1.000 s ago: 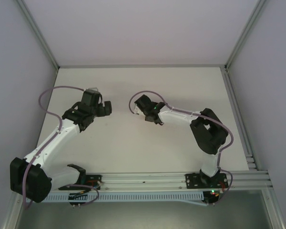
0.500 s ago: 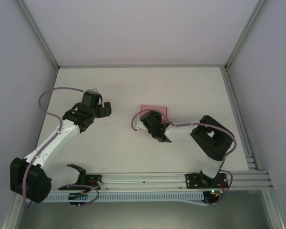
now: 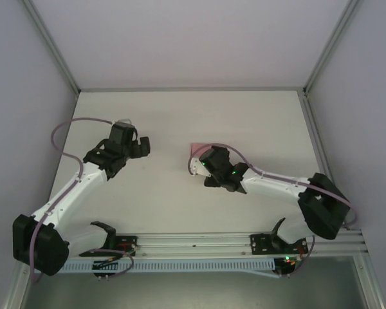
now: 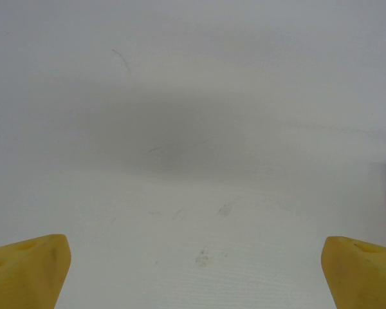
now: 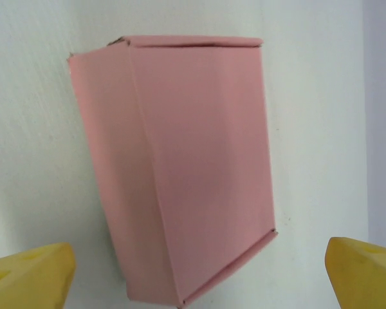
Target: Assemble paper box
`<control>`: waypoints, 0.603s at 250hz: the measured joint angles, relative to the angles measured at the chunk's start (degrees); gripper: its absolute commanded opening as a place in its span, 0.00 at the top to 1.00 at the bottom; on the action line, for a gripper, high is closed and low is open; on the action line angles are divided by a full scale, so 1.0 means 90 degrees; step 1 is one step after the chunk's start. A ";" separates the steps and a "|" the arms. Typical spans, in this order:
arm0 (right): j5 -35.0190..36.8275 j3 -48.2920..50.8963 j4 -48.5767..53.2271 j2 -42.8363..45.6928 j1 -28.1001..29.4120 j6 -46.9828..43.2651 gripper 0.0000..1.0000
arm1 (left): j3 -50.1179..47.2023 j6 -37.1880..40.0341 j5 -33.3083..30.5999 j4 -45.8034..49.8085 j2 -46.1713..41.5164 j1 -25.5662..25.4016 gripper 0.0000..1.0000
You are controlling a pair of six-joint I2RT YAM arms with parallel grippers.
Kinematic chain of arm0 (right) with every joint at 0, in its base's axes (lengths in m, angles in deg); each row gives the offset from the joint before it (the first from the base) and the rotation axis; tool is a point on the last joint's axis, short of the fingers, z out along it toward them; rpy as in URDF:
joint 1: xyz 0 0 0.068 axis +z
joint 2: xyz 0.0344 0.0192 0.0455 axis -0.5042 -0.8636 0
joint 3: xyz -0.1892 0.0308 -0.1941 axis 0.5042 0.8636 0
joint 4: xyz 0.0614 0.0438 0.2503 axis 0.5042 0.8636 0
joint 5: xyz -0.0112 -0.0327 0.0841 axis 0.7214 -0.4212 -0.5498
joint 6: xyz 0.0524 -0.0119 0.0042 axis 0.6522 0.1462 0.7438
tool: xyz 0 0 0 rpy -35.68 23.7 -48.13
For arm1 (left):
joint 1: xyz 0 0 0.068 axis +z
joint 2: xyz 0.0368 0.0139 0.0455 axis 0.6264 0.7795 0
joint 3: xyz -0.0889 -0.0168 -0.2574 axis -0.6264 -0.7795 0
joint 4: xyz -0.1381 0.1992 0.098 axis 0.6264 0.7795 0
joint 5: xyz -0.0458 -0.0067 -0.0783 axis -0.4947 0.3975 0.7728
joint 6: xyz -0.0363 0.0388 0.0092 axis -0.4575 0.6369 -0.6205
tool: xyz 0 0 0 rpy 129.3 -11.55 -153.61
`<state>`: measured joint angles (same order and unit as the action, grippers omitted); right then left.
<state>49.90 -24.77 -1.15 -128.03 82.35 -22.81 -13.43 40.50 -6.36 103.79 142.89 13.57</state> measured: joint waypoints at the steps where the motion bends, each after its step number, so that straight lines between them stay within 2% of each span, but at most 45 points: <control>1: -0.0002 0.0000 0.0007 0.0024 0.0000 0.0007 0.00 | -0.0002 0.0000 0.0000 -0.0002 -0.0002 0.0000 0.00; 39: -0.0175 -0.0034 0.0080 0.0998 -0.0262 0.0823 0.00 | -0.0007 0.0002 0.0000 -0.0053 -0.0017 0.0010 0.00; 59: -0.0197 -0.0182 0.0068 0.1464 -0.0845 0.1690 0.00 | -0.0007 0.0007 0.0002 -0.0124 -0.0017 0.0036 0.00; 90: 0.0061 -0.0299 -0.0046 0.2169 -0.2159 0.3349 0.00 | -0.0056 0.0148 0.0005 -0.0435 -0.0017 0.0158 0.00; 115: 0.0379 -0.0063 -0.0291 0.2613 -0.3198 0.4510 0.00 | -0.0359 0.0435 0.0061 -0.1122 -0.0034 0.0483 0.00; 128: 0.0435 0.0367 -0.0716 0.2788 -0.3594 0.4711 0.00 | -0.0702 0.0636 0.0092 -0.1700 -0.0063 0.0780 0.00; 151: 0.0459 0.1462 -0.1758 0.2839 -0.3908 0.4736 0.00 | -0.1469 0.1054 0.0119 -0.2856 -0.0068 0.1328 0.00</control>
<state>54.03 -11.61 -16.98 -102.47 47.19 19.81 -26.65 49.98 -5.29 78.08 142.27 25.53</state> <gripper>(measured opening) 0.998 0.997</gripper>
